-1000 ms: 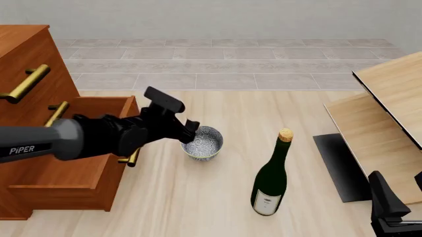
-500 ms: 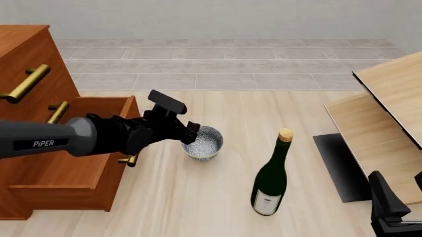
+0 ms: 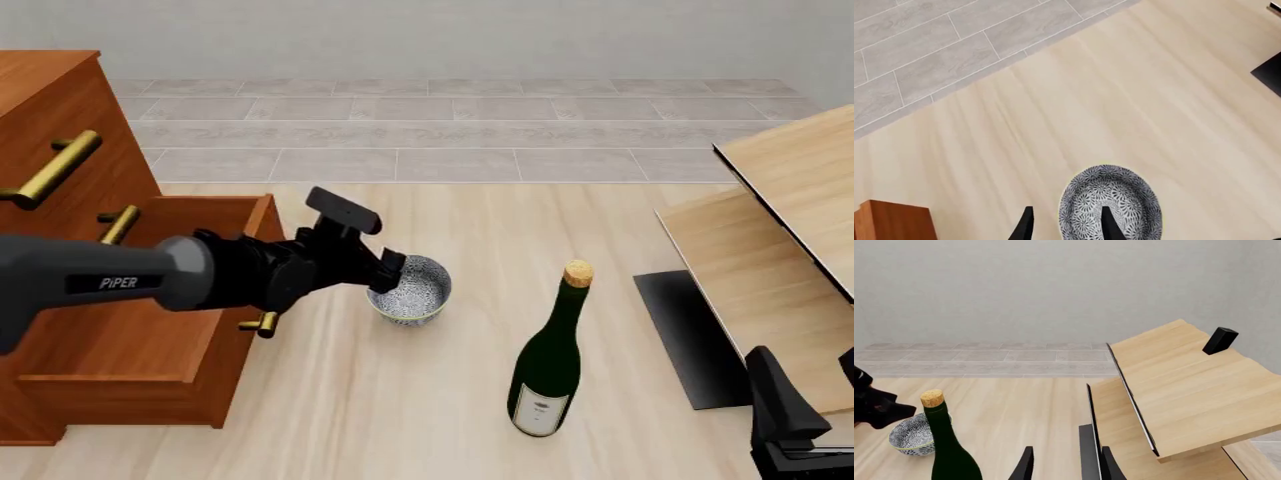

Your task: Put the bowl on top of the cabinet.

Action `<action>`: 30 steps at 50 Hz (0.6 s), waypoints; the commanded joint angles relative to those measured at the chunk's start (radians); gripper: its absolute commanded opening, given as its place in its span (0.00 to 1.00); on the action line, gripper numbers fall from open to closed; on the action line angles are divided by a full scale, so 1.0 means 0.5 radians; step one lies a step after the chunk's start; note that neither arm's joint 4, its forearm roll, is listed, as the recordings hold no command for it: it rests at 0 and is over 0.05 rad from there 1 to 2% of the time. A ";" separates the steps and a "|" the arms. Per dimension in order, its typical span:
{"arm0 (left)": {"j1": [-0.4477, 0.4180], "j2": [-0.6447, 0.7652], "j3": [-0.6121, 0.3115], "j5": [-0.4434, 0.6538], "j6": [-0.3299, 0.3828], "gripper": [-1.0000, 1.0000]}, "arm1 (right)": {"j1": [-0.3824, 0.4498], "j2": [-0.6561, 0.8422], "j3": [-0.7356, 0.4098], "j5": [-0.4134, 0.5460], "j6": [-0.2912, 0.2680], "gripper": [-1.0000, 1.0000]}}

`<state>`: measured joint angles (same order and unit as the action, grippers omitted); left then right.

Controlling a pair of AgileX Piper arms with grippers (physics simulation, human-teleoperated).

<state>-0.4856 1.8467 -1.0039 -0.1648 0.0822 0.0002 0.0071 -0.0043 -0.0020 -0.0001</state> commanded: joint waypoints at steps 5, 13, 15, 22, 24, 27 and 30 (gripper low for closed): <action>0.001 0.044 -0.011 -0.022 0.003 1.00 | 0.000 0.000 0.000 0.000 0.000 1.00; 0.009 0.073 -0.016 -0.035 0.006 1.00 | 0.000 0.000 0.000 0.000 0.000 1.00; 0.012 0.086 -0.023 -0.033 -0.001 1.00 | 0.000 0.000 0.000 0.000 0.000 1.00; 0.012 0.114 -0.024 -0.047 0.001 1.00 | 0.046 -0.011 -0.035 0.046 0.000 1.00; 0.021 0.131 -0.033 -0.050 0.004 1.00 | 0.046 -0.012 -0.039 0.051 0.001 1.00; 0.025 0.141 -0.037 -0.051 0.007 1.00 | 0.046 -0.012 -0.038 0.050 0.002 1.00; 0.032 0.155 -0.046 -0.051 0.006 1.00 | 0.046 -0.004 -0.044 0.048 0.002 1.00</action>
<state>-0.4768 1.9023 -1.0183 -0.1858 0.0839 0.0137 0.0044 -0.0160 0.0126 0.0003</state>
